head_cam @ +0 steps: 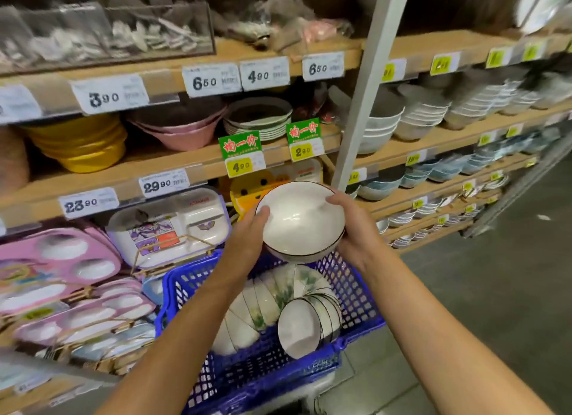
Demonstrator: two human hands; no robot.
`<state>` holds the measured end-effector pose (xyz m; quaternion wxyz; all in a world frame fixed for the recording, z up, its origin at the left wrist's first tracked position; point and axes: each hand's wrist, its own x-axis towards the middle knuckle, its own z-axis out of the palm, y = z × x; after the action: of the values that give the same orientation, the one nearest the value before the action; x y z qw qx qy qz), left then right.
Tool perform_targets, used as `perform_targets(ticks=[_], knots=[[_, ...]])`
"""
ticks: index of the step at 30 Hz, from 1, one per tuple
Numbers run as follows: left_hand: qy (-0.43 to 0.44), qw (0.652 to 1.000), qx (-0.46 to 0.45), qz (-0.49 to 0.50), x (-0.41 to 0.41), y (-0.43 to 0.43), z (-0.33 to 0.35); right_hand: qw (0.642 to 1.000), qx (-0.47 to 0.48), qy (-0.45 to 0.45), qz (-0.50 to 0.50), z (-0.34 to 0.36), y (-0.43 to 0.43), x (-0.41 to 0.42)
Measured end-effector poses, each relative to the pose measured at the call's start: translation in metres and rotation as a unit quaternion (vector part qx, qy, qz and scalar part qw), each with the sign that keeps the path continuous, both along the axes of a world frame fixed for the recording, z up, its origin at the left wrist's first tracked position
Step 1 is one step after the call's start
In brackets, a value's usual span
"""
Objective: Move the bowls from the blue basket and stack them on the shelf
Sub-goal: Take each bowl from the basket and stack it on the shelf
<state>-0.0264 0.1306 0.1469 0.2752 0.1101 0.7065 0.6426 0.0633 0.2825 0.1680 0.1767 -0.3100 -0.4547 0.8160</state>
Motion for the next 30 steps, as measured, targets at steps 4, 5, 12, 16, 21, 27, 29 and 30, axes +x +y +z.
perform_targets(ticks=[4,5,12,16,21,27,29,30], knots=[[-0.054,0.982,0.17,0.057,0.018,0.022,0.031,0.999,-0.033,0.037,-0.005,0.029,0.003,0.014],[-0.046,0.977,0.201,0.061,0.023,0.028,0.038,0.998,-0.039,0.043,-0.005,0.035,0.005,0.018],[-0.049,0.964,0.244,0.09,0.066,0.069,0.074,0.995,-0.051,0.089,-0.004,0.064,0.036,0.061],[-0.049,0.956,0.277,0.079,0.098,0.111,0.093,0.996,-0.014,0.089,-0.024,0.08,0.071,0.093],[-0.052,0.952,0.299,0.046,0.147,0.182,0.115,0.991,0.037,0.122,-0.041,0.096,0.136,0.144],[-0.057,0.942,0.329,0.019,0.197,0.266,0.134,0.982,0.104,0.129,-0.088,0.114,0.211,0.2],[-0.072,0.942,0.328,0.0,0.207,0.29,0.139,0.98,0.11,0.122,-0.113,0.12,0.232,0.212],[-0.076,0.942,0.325,-0.007,0.212,0.301,0.141,0.979,0.111,0.12,-0.124,0.122,0.242,0.216]])
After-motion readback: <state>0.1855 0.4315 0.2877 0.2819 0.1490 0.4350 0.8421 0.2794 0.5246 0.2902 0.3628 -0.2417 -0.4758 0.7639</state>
